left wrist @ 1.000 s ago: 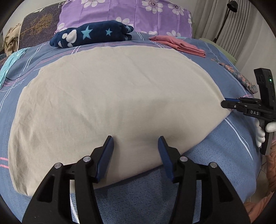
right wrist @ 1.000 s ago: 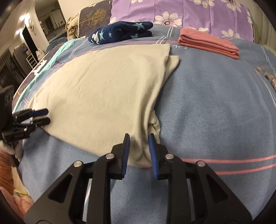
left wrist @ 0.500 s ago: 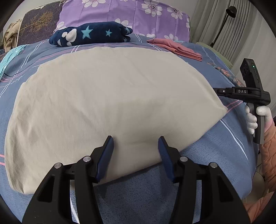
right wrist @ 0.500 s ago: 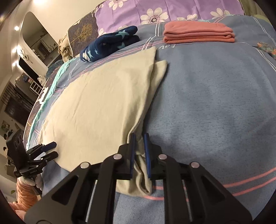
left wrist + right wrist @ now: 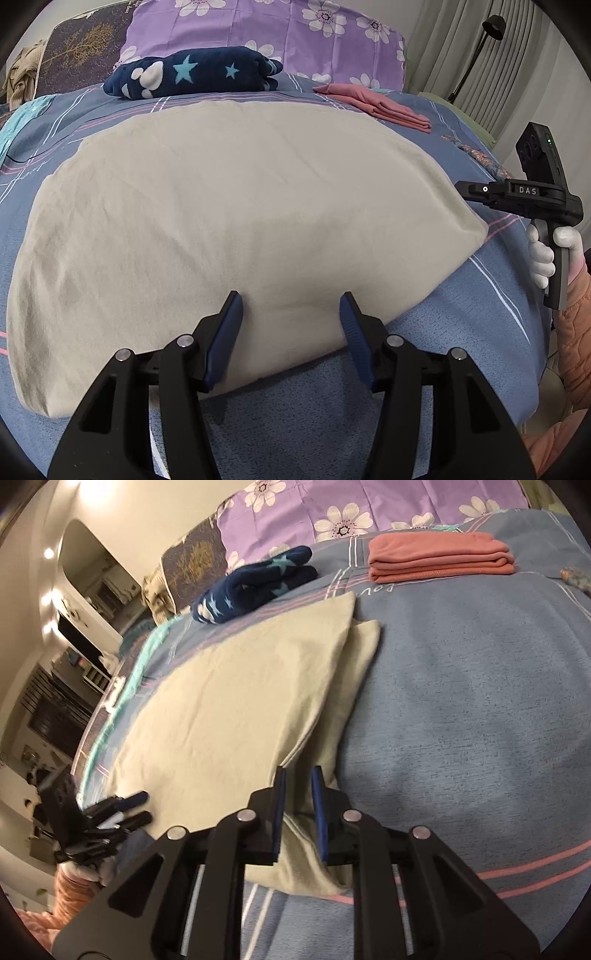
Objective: Fold small clothes
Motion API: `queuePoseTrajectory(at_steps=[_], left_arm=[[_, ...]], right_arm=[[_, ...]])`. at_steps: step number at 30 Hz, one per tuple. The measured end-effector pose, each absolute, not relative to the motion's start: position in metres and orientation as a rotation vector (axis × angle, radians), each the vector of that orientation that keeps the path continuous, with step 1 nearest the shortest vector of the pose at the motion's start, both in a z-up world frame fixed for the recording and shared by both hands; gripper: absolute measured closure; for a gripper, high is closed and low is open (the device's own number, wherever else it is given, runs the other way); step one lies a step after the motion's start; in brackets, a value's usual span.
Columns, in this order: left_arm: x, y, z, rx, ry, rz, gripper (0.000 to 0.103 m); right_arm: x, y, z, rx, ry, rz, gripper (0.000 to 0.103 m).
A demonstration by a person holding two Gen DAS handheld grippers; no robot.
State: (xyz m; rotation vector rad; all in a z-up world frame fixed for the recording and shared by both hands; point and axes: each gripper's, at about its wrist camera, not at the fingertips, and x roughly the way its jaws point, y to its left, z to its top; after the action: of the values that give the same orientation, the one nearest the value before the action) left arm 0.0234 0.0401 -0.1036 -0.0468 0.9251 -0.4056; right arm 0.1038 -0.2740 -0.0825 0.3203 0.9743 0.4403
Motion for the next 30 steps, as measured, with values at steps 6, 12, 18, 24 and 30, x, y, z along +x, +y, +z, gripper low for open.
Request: queuePoseTrajectory(at_steps=[6, 12, 18, 24, 30], left_arm=[[0.023, 0.040, -0.104, -0.046, 0.922, -0.407, 0.046], [0.023, 0.039, -0.104, -0.051, 0.922, -0.411, 0.046], [0.024, 0.039, -0.103, -0.051, 0.922, -0.410, 0.046], [0.024, 0.039, -0.103, -0.048, 0.922, -0.408, 0.046], [0.024, 0.039, -0.103, -0.046, 0.922, -0.407, 0.046]], right_arm=[[0.105, -0.274, -0.083, 0.359, 0.970, 0.456, 0.085], [0.097, -0.268, -0.080, 0.308, 0.976, 0.475, 0.081], [0.096, -0.285, -0.092, 0.415, 0.990, 0.467, 0.084], [0.093, -0.292, -0.094, 0.421, 0.999, 0.468, 0.086], [0.076, -0.279, -0.096, 0.242, 1.003, 0.447, 0.086]])
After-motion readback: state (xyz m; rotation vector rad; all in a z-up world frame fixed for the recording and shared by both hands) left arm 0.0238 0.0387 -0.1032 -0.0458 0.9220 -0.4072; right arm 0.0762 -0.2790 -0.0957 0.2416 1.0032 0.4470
